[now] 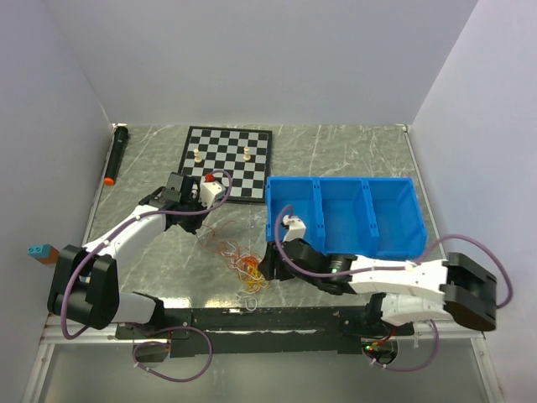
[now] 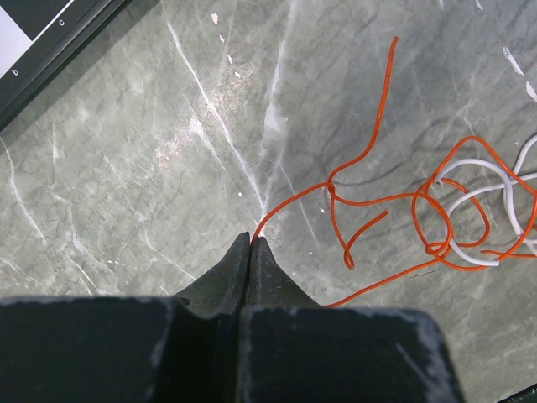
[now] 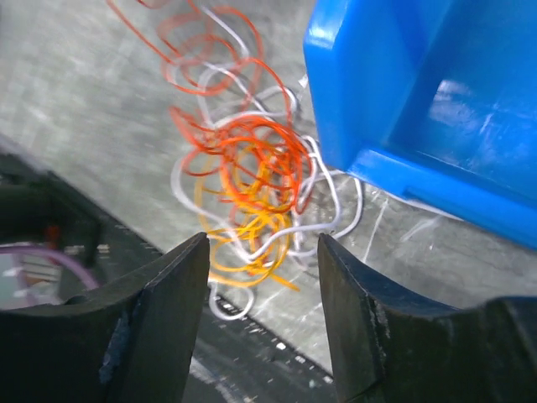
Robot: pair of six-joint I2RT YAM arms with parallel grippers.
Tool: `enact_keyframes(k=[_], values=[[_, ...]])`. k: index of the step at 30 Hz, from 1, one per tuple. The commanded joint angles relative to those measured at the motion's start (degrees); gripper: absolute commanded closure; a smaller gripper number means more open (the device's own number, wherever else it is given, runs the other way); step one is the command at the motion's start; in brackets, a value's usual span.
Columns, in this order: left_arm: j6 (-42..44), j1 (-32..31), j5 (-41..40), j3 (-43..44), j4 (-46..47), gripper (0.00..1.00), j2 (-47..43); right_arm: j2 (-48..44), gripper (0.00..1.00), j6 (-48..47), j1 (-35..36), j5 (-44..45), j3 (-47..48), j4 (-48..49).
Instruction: Untangle the cables
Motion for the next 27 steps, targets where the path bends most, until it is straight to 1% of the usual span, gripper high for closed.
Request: enact_keyframes(k=[1,4,7,13,18,23,27], values=[[0.0,0.2,0.3,0.2,0.1,0.99,-0.8,-7.7,0.38,2.5,-0.2,1.3,-3.1,-1.2],[-0.1,0.2,0.5,0.4,0.1,0.99,-0.8,-9.2,0.38,3.9,-0.2,-1.3,-6.3,1.6],[-0.1,0.2,0.5,0.4,0.3,0.99,-0.7,-7.6,0.37,5.1,-0.3,-3.8,-8.1,7.3],[0.2,0.1,0.6,0.0,0.0,0.99,-0.2,-4.3,0.35,8.1,-0.3,-3.0,-11.5,17.9],[1.1,0.1,-0.3,0.6,-0.6,0.99,-0.8,-0.5,0.37,10.6,-0.6,-2.6,-13.0,26.2],[0.9,0.1,-0.1,0.8,-1.0,0.99,-0.7,1.9,0.43,10.4,-1.5,-3.1,-12.9,30.6],[1.2,0.2,-0.2,0.4,-0.9,0.99,-0.5,0.9,0.43,10.4,-1.5,-1.8,-12.7,29.3]])
